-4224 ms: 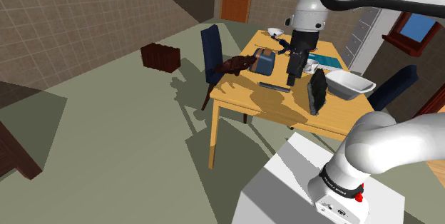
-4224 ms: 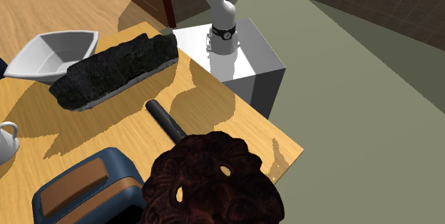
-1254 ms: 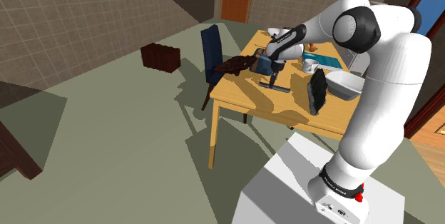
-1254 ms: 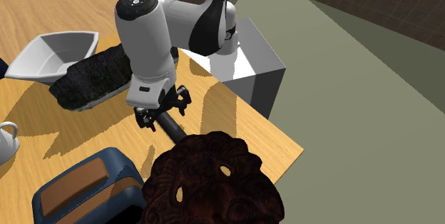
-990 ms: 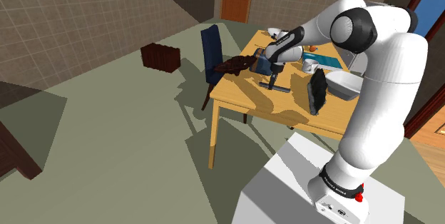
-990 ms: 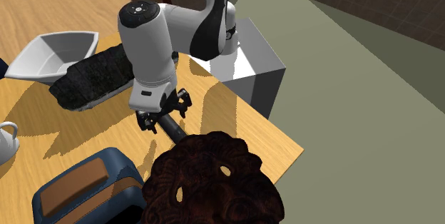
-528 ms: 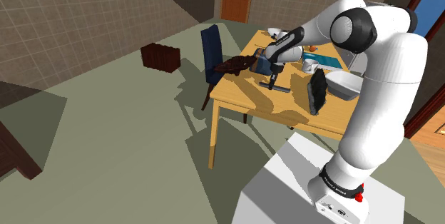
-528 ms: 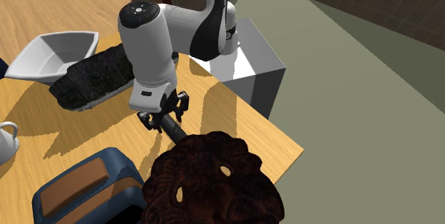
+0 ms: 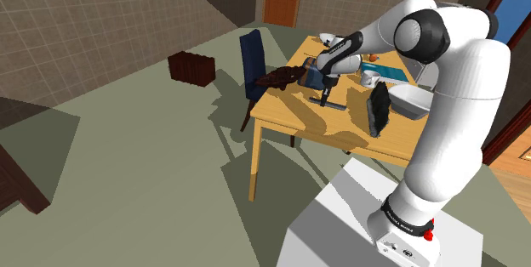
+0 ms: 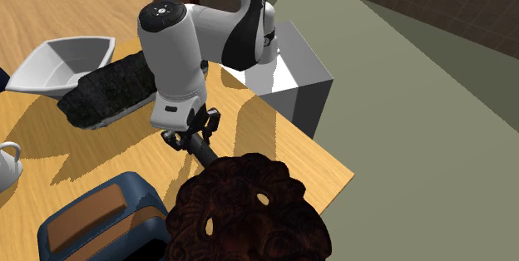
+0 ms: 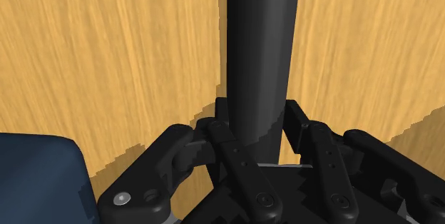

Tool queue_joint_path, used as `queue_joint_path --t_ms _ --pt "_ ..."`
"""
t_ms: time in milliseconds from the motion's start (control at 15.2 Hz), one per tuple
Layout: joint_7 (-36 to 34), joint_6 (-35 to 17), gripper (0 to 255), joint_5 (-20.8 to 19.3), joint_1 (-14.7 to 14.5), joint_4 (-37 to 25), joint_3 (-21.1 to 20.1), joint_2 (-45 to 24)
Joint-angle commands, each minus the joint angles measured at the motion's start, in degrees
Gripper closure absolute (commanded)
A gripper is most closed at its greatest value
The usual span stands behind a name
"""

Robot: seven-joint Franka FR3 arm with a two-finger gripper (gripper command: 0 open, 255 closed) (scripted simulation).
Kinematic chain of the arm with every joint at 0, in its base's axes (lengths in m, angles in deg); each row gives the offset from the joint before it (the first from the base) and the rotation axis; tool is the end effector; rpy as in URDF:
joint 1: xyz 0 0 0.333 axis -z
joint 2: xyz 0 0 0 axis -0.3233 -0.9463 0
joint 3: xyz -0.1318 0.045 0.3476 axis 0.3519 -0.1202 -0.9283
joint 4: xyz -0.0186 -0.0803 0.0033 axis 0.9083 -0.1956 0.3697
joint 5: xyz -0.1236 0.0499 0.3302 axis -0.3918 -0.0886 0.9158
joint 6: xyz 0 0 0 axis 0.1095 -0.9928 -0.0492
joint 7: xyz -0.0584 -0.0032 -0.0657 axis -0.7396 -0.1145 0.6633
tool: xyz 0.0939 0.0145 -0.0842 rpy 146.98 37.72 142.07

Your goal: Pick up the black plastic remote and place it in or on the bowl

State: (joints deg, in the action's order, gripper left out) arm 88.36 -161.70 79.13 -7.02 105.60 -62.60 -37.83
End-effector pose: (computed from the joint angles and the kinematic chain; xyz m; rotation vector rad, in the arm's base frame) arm 0.4968 -0.3058 0.3778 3.0111 0.5663 0.0412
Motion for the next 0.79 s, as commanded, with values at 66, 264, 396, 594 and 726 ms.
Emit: queue_joint_path --t_ms 66,264,396,594,726 --pt "-0.2 0.5 255 -0.4 -0.1 0.0 0.2 0.5" --pt "-0.7 2.5 255 -1.2 -0.3 -0.6 0.5 1.9" --pt "-0.9 3.8 255 -1.6 -0.5 -1.1 0.7 2.8" --pt "-1.3 5.9 255 -2.3 -0.6 -2.0 0.9 4.1" --pt "-1.6 7.3 255 -2.7 -0.7 -2.6 1.0 4.9"
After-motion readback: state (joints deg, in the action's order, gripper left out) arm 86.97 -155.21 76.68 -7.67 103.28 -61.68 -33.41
